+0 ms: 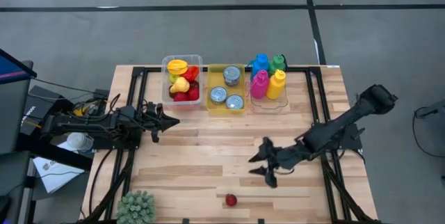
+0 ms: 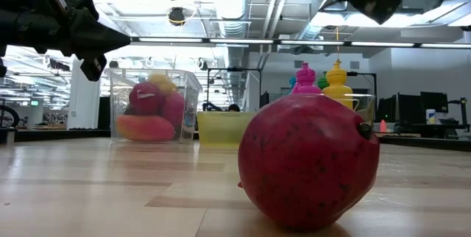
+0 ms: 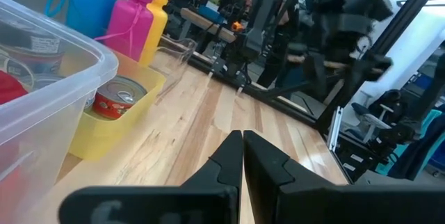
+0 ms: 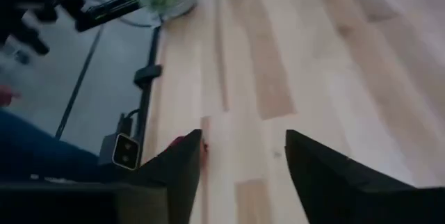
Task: Pick & Place Food Item
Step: Put the pomegranate into the transparent container
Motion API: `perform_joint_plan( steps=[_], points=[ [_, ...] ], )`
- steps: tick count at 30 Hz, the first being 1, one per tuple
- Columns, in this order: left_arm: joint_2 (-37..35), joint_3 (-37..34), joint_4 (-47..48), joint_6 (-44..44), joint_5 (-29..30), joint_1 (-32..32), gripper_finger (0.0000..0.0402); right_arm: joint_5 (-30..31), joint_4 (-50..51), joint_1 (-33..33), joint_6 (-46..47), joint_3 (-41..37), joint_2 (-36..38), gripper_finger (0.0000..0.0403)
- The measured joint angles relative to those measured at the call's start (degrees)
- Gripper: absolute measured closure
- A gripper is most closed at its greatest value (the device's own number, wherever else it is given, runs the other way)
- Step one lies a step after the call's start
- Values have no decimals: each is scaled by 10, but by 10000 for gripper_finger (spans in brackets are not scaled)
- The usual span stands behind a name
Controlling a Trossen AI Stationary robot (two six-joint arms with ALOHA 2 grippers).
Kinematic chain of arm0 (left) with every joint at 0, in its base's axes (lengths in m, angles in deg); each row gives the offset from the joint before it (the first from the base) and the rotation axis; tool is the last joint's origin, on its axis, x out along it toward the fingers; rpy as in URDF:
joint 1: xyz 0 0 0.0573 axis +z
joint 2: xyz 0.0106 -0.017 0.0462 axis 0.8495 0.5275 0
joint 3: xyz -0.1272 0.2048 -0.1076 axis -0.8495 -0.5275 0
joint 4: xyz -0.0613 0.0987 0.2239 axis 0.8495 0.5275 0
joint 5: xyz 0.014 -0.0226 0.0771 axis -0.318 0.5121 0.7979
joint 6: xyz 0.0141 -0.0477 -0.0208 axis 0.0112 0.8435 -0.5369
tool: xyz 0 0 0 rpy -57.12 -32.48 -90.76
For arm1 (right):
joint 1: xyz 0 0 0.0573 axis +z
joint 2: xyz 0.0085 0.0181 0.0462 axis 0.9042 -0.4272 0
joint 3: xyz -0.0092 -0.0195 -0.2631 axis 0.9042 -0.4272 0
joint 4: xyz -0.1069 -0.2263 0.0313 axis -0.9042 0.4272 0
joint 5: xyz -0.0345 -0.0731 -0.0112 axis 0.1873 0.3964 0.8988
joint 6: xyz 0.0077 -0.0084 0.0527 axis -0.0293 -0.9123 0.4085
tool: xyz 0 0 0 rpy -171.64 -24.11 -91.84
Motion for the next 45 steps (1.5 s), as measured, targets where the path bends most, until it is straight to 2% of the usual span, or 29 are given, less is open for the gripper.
perform_joint_plan(
  steps=[5,11,13,18,27,36,40,45],
  points=[
    [3,0,-5,0,0,0,399,-14,-134,10,-64,12,-84,148],
    [10,0,-6,0,0,0,399,-14,-109,9,-87,68,-170,60],
    [11,0,-6,0,0,0,399,-31,-112,9,-100,93,-201,37],
    [12,0,-9,0,0,0,399,-76,-103,22,-146,166,-297,13],
    [12,0,-16,0,0,0,399,-87,-40,25,-151,282,-429,24],
    [12,0,-18,0,0,0,399,-81,-30,37,-99,296,-475,45],
    [12,0,-18,0,0,0,399,-63,-23,42,-96,295,-475,80],
    [12,0,-18,0,0,0,399,-57,-15,43,-94,295,-474,157]
  ],
)
